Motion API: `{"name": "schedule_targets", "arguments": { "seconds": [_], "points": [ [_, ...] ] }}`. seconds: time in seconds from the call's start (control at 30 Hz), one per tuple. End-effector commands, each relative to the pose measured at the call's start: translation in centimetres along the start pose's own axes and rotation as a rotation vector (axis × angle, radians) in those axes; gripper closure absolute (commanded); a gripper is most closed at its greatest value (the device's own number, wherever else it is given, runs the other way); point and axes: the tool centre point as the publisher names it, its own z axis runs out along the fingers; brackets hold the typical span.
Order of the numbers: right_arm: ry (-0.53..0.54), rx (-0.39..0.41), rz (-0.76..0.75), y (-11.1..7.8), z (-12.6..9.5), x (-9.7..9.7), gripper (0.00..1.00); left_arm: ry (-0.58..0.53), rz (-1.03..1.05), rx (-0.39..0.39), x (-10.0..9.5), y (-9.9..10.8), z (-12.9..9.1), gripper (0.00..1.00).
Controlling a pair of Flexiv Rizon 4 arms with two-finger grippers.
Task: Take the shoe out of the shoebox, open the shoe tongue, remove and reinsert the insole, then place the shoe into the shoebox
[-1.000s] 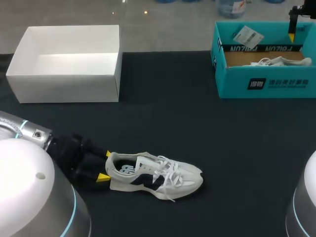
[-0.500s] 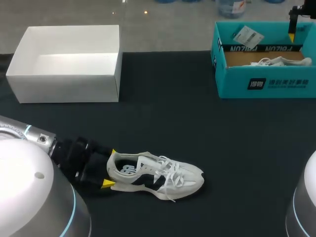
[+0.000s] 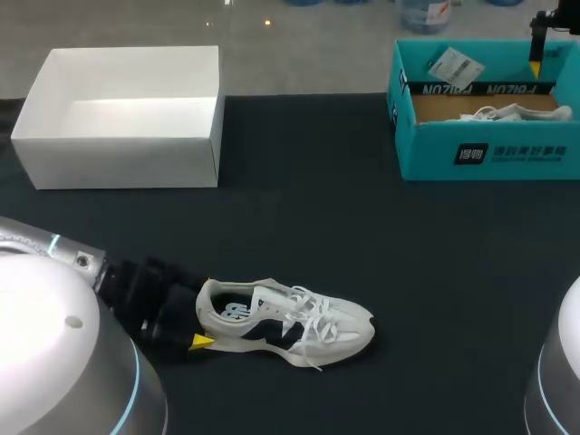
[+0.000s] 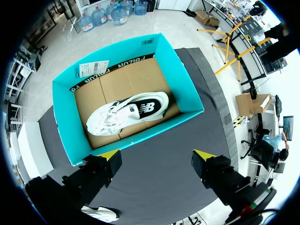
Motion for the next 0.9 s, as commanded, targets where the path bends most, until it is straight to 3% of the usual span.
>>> {"name": "schedule_targets", "arguments": {
  "seconds": [0.03, 0.1, 0.2, 0.9],
  "points": [
    [0.0, -0.001, 0.001, 0.0, 0.0, 0.0, 0.0, 0.0, -0.004, -0.013, 0.3, 0.2, 0.5, 0.15],
    [0.0, -0.001, 0.001, 0.0, 0.0, 0.0, 0.0, 0.002, -0.005, -0.015, 0.5, 0.3, 0.7, 0.42],
    [0.0, -0.001, 0.001, 0.0, 0.0, 0.0, 0.0, 0.004, -0.013, -0.016, 0.7, 0.3, 1.0, 0.54],
    [0.0, -0.001, 0.001, 0.0, 0.0, 0.0, 0.0, -0.058, -0.059, -0.014, 0.0, -0.2, 2.0, 0.63]
  ]
}}
